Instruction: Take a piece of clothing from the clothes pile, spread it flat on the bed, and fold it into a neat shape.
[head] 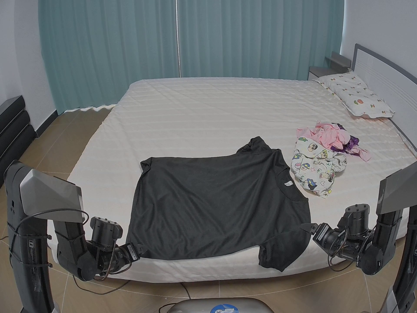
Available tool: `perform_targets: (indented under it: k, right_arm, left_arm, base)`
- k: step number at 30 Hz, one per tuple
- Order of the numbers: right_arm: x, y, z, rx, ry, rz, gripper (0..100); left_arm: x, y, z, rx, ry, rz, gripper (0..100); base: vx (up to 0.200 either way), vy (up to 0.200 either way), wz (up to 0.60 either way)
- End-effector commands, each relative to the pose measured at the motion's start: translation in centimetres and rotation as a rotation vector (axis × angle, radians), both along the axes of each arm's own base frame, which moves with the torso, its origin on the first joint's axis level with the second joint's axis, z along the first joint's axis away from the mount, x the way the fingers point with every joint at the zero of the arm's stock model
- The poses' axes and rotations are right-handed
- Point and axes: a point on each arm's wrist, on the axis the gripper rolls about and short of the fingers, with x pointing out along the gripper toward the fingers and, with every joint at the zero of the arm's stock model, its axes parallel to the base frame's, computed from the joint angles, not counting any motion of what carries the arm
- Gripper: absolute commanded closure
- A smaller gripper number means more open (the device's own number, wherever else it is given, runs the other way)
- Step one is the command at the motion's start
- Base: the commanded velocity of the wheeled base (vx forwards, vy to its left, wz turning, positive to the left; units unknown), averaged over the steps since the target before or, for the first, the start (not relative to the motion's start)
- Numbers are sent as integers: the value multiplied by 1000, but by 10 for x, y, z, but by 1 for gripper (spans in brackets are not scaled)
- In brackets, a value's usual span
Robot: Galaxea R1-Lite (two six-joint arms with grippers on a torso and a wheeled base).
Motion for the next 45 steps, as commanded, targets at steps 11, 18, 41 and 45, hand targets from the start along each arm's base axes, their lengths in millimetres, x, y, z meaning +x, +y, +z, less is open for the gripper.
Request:
perform_targets:
  k: [11,18,41,45]
  right_arm:
    - [1,1,-6,0,-4,1,0]
    - [1,1,-6,0,-4,1,0]
    - [-1,-3,-10,-6,18,-10,0]
    - [-1,-3,-11,-8,20,-8,0]
  left_arm:
    - [7,-15,-9,22,-51,-11,0]
    - [10,-17,-10,25,-57,-13,100]
    - [1,-1,13,13,-97,149,100]
    - [1,3,13,26,-95,148,100]
  base:
    - [0,0,0]
    - [0,0,0]
    - [0,0,0]
    - [0,0,0]
